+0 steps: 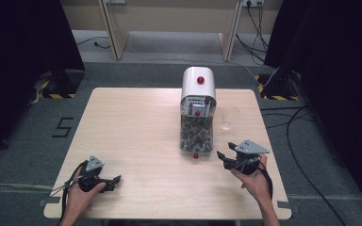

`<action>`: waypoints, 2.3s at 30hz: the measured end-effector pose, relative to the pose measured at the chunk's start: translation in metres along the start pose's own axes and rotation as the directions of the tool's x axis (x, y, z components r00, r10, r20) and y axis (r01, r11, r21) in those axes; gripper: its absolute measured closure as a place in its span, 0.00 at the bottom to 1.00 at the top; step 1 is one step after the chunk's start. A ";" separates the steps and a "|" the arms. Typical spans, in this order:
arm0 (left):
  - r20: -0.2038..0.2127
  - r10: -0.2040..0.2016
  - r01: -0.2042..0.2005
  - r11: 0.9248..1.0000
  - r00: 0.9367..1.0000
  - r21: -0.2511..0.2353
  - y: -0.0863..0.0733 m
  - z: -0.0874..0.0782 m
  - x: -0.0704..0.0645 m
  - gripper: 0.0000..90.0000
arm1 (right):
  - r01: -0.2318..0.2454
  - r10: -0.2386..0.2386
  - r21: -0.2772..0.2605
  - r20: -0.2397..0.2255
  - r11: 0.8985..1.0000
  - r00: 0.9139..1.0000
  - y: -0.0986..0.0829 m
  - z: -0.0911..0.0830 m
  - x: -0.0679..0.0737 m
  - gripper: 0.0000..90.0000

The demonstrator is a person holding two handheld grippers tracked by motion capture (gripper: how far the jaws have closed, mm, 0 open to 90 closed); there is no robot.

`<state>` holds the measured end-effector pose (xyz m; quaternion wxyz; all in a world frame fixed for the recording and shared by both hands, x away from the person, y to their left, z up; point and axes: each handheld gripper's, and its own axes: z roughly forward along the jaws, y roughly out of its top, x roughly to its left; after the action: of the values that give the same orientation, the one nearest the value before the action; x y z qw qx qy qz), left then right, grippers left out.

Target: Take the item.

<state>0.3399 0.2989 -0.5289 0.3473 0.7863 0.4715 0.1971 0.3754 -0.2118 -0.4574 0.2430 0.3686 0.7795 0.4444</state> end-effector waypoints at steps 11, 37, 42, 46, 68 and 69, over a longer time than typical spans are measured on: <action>0.000 0.000 0.000 1.000 1.000 0.000 0.000 0.000 0.000 0.00 | 0.007 -0.007 -0.014 -0.012 1.000 1.000 0.015 0.015 0.002 0.49; 0.000 0.000 0.000 1.000 1.000 0.000 0.000 0.000 0.000 0.00 | 0.037 -0.038 -0.018 -0.045 0.999 0.998 0.038 0.059 0.005 0.57; 0.000 0.000 0.000 1.000 1.000 0.000 0.000 0.000 0.000 0.00 | 0.037 -0.037 -0.007 -0.048 0.999 0.998 0.039 0.068 0.005 0.58; 0.000 0.000 0.000 1.000 1.000 0.000 0.000 0.000 0.000 0.00 | 0.040 -0.040 0.002 -0.051 0.999 0.998 0.038 0.073 0.005 0.58; 0.001 0.001 -0.001 1.000 1.000 -0.001 -0.001 -0.001 0.000 0.00 | 0.039 -0.032 0.096 -0.073 0.995 0.997 0.030 0.098 0.005 0.76; 0.002 0.001 -0.001 1.000 1.000 -0.001 -0.001 -0.001 0.000 0.00 | 0.046 -0.038 0.099 -0.073 0.994 0.997 0.030 0.098 0.005 0.79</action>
<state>0.3390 0.2993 -0.5290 0.3482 0.7866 0.4704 0.1967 0.4524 -0.1472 -0.4798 0.2055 0.3478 0.8166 0.4123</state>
